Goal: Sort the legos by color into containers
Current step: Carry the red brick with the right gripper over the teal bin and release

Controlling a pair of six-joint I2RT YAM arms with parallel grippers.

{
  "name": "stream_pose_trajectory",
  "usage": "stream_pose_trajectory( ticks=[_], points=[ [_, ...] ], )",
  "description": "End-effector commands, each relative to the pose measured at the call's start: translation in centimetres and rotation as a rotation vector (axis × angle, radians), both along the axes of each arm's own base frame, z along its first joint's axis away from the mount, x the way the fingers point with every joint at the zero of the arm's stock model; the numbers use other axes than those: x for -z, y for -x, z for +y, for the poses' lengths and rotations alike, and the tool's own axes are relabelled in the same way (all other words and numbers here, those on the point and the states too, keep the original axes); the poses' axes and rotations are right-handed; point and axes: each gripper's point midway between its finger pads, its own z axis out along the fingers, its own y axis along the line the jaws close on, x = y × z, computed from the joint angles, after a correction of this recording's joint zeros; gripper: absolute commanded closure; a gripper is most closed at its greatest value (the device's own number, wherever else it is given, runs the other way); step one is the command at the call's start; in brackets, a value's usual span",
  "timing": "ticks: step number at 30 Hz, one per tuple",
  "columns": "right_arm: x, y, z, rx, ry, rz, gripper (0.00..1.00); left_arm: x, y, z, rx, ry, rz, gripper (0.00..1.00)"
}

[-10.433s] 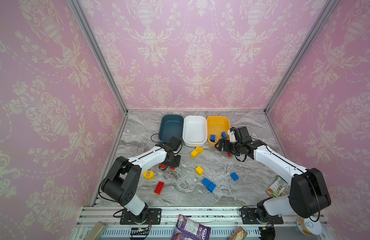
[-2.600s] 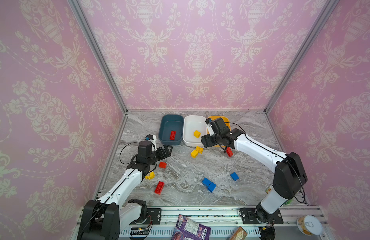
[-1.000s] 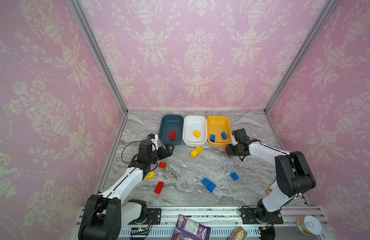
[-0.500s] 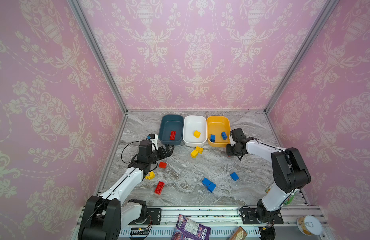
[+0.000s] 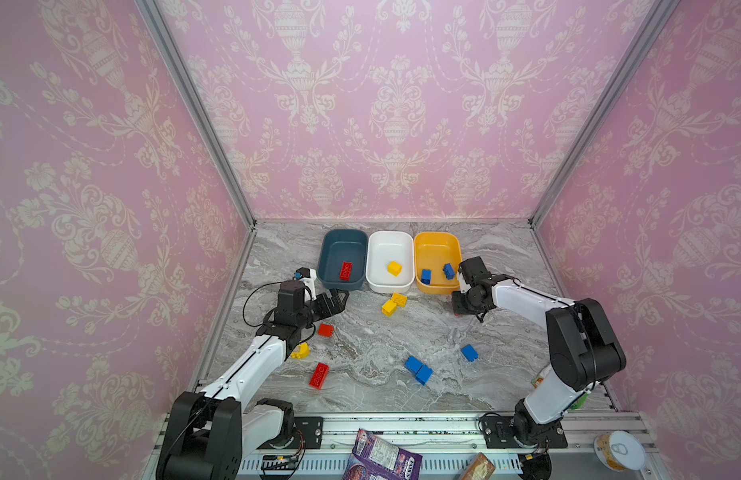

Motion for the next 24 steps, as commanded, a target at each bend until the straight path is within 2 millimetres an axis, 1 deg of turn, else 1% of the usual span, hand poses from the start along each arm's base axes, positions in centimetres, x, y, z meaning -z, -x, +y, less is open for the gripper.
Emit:
stream_pose_trajectory(
  ticks=[1,5,8,13,17,18,19,24],
  points=[
    [-2.0,0.8,0.4,-0.008,-0.001,-0.017,0.78,-0.9,-0.1,-0.2,0.012,0.016,-0.012,0.01],
    [-3.5,1.6,1.8,-0.031,-0.025,-0.039,0.79,-0.8,-0.1,-0.2,0.011,0.016,-0.012,0.01],
    [-4.9,2.1,3.3,-0.072,-0.040,-0.060,0.78,-0.7,0.0,-0.2,0.011,0.017,-0.013,0.01],
    [-7.8,2.0,6.9,-0.164,-0.084,-0.119,0.78,-0.5,0.1,-0.2,0.011,0.022,-0.013,0.01],
    [-9.8,1.0,10.1,-0.224,-0.141,-0.165,0.78,-0.4,0.3,-0.2,0.005,0.029,-0.015,0.01],
    [-11.0,0.3,11.3,-0.243,-0.165,-0.193,0.78,-0.3,0.4,-0.1,0.003,0.029,-0.015,0.01],
    [-11.6,-0.2,12.4,-0.261,-0.181,-0.211,0.78,-0.3,0.5,-0.1,0.001,0.031,-0.015,0.01],
    [-13.3,-2.4,17.8,-0.355,-0.250,-0.268,0.78,-0.1,0.9,0.1,-0.009,0.031,-0.014,0.01]
  ],
)
